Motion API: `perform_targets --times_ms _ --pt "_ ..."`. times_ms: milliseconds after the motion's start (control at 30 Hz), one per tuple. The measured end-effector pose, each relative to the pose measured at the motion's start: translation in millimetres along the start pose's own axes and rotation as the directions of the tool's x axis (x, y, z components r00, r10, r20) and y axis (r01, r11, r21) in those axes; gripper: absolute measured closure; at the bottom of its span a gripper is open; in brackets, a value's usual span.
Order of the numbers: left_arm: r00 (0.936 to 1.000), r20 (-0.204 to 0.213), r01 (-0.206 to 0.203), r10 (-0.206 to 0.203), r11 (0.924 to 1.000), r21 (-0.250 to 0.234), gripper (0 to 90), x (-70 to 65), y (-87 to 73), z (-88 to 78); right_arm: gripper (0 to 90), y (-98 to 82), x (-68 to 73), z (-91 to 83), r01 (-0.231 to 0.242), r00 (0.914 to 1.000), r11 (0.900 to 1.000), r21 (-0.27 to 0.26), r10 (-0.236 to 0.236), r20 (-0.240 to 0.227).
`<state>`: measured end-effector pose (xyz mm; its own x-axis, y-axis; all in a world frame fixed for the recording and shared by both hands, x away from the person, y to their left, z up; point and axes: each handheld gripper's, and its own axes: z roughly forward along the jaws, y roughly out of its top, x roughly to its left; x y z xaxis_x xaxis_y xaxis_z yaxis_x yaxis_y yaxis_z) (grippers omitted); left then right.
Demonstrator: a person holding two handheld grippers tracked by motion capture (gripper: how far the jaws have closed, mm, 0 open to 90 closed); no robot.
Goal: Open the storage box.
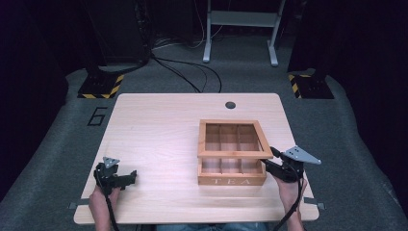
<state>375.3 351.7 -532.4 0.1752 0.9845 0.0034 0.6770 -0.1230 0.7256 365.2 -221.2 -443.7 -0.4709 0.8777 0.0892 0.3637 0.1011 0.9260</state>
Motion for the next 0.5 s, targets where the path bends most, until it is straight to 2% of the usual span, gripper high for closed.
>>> perform_targets --times_ms 200,300,433,500 --pt "1.0 0.0 0.0 0.0 1.0 0.0 0.5 -0.1 0.0 0.0 46.4 -14.9 0.0 1.2 -0.026 0.9994 0.998 0.051 0.027 -0.02" --pt "1.0 0.0 0.0 0.0 1.0 0.0 0.5 -0.1 0.0 0.0 43.4 -23.1 -0.2 0.7 -0.023 0.9996 0.996 0.085 0.025 -0.015" --pt "1.0 0.0 0.0 0.0 1.0 0.0 0.4 -0.1 0.0 0.0 39.9 -30.4 0.0 -1.0 -0.032 0.9988 0.993 0.112 0.036 -0.032" --pt "1.0 0.0 0.0 0.0 1.0 0.0 0.4 0.0 0.0 0.0 37.7 -32.6 1.2 -1.8 -0.022 0.9993 0.99 0.138 0.026 -0.028"
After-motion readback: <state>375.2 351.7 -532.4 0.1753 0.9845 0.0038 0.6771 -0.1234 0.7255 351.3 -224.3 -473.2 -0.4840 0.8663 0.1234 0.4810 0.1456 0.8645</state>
